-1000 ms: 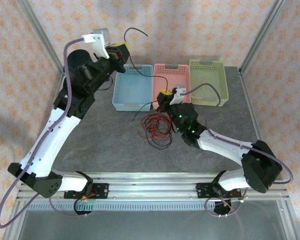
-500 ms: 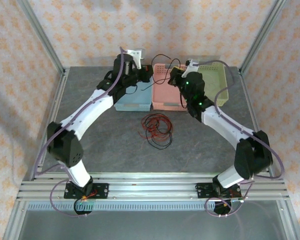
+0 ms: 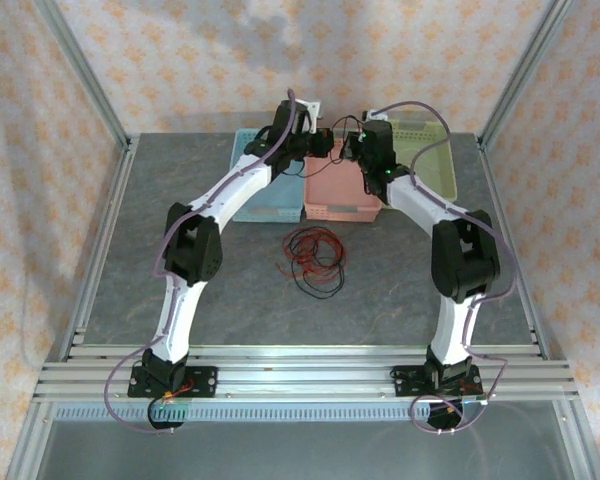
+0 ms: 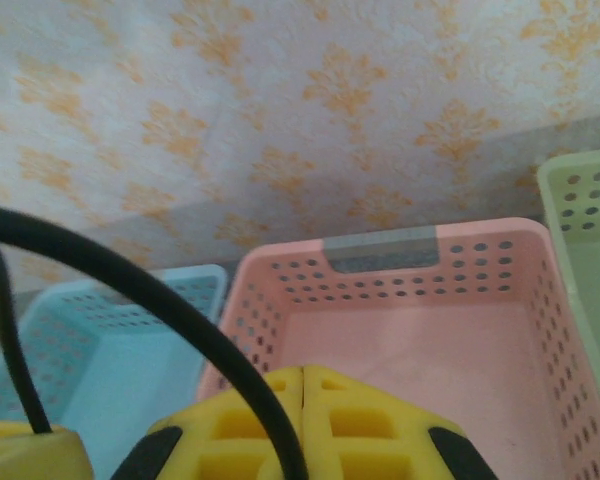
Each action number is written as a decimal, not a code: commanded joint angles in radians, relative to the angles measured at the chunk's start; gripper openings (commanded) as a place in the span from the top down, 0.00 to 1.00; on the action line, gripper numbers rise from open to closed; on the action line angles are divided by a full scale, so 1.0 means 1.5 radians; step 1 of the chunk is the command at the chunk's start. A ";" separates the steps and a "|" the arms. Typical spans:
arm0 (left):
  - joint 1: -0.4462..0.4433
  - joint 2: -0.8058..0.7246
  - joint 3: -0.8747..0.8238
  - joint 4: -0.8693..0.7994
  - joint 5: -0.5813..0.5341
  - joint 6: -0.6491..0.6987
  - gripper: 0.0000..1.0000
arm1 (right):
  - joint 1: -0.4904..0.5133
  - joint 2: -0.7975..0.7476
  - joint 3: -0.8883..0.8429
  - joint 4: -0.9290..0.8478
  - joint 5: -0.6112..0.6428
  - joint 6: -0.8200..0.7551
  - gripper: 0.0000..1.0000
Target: Untangle the cables
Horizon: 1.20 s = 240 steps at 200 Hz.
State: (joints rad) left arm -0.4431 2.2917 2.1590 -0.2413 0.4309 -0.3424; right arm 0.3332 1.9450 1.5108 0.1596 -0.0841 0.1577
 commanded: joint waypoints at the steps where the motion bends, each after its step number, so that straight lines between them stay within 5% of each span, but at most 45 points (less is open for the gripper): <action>1: 0.001 0.039 0.060 -0.046 -0.009 0.001 1.00 | -0.011 0.038 0.061 -0.062 0.058 -0.052 1.00; 39: 0.001 0.080 0.065 -0.044 -0.032 -0.009 1.00 | -0.018 0.097 0.110 -0.126 0.110 -0.080 1.00; 78: 0.002 0.108 0.064 -0.066 -0.068 -0.003 1.00 | -0.020 0.120 0.126 -0.148 0.072 -0.088 1.00; 142: 0.002 0.122 0.074 -0.093 -0.186 -0.022 1.00 | -0.020 0.099 0.118 -0.164 0.023 -0.086 0.53; 240: 0.004 0.152 0.117 -0.121 -0.222 -0.024 1.00 | -0.021 -0.056 -0.027 -0.209 0.099 -0.097 0.38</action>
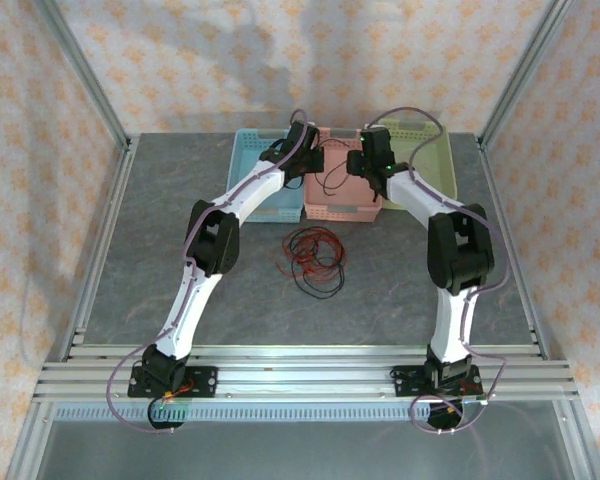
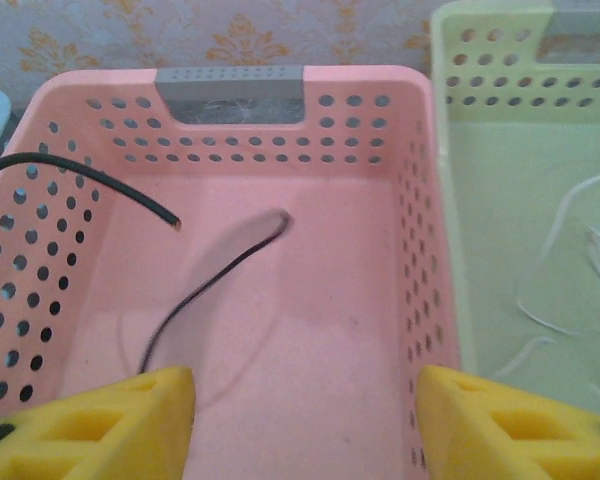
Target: Untangle the cables
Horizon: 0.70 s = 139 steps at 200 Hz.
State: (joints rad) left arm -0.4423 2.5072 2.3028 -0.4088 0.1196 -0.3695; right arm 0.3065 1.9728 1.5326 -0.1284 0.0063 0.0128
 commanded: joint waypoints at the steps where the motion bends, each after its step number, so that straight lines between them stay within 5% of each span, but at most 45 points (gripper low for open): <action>1: 0.003 0.009 0.021 -0.009 -0.014 -0.006 1.00 | -0.003 -0.077 -0.044 -0.017 0.039 -0.001 0.38; 48: -0.001 0.017 0.022 0.003 0.046 0.000 1.00 | -0.004 -0.196 -0.135 -0.004 0.031 0.021 0.37; 65: -0.003 0.018 0.023 0.001 0.046 -0.001 0.78 | -0.004 -0.230 -0.162 -0.001 0.024 0.030 0.37; 87: -0.004 0.016 0.024 0.000 0.034 -0.004 0.61 | -0.004 -0.269 -0.190 0.000 0.018 0.038 0.37; 139: -0.012 -0.028 0.024 -0.009 -0.006 0.024 0.50 | -0.004 -0.348 -0.251 0.000 0.000 0.053 0.36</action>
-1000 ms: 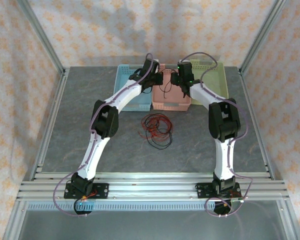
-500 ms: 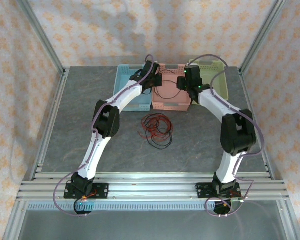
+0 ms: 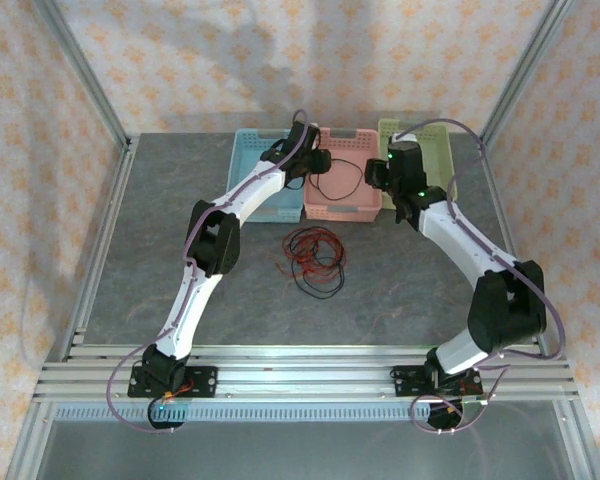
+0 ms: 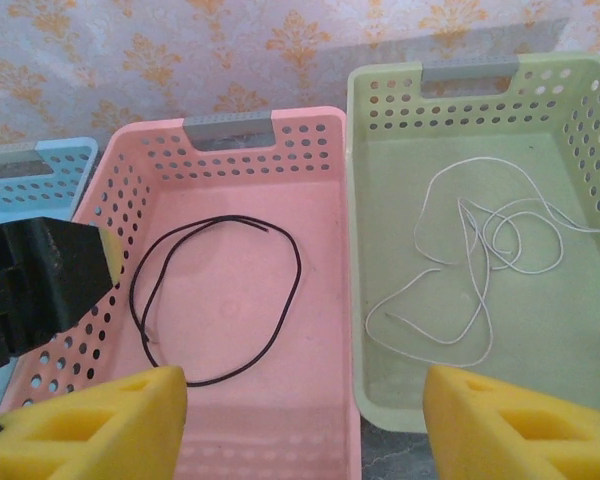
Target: Untangle the cables
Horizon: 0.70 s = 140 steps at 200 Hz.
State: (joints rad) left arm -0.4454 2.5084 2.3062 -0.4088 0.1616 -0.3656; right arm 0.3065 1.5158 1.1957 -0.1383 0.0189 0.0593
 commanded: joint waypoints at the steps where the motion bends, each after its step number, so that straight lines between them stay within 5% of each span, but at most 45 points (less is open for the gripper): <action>1: -0.010 -0.030 0.022 -0.009 -0.035 0.023 0.50 | -0.004 -0.044 -0.027 0.007 -0.008 0.024 0.36; 46: -0.072 -0.145 -0.038 -0.016 -0.114 0.107 0.51 | -0.004 -0.064 -0.086 -0.002 -0.061 0.110 0.40; 140: -0.127 -0.578 -0.647 0.241 -0.114 0.044 0.51 | 0.100 -0.179 -0.260 -0.033 -0.045 0.198 0.47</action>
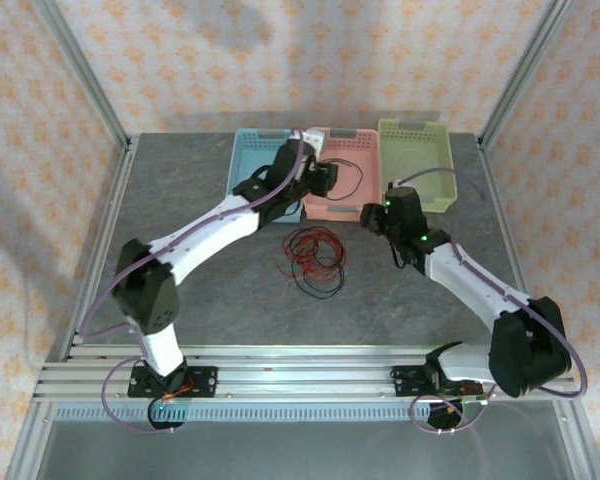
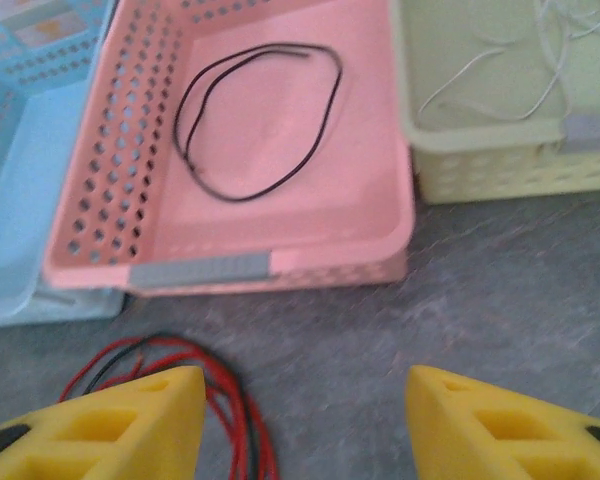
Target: Untangle the cables
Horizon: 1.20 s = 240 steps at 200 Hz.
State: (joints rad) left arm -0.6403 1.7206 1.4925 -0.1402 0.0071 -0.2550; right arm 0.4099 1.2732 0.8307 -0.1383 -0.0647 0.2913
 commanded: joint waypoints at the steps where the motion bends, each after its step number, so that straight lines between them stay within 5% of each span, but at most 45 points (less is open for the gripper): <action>1: 0.003 -0.056 -0.109 0.063 -0.011 -0.030 0.51 | 0.032 -0.017 -0.017 -0.036 0.010 0.044 0.47; 49: -0.028 -0.182 -0.337 0.136 -0.005 -0.117 0.51 | 0.101 -0.001 -0.056 -0.100 -0.020 0.090 0.52; 97: -0.045 -0.201 -0.492 0.210 0.010 -0.237 0.45 | 0.155 0.019 -0.117 -0.068 -0.058 0.167 0.59; 161: -0.076 -0.176 -0.556 0.246 -0.005 -0.283 0.34 | 0.168 0.079 -0.122 -0.014 -0.106 0.186 0.65; 240: -0.079 -0.154 -0.547 0.228 -0.022 -0.270 0.34 | 0.166 0.135 -0.106 0.014 -0.100 0.222 0.73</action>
State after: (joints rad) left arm -0.7528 1.4765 0.6571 0.1978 0.0093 -0.6621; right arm 0.6556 1.4574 0.6479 -0.1478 -0.2188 0.6018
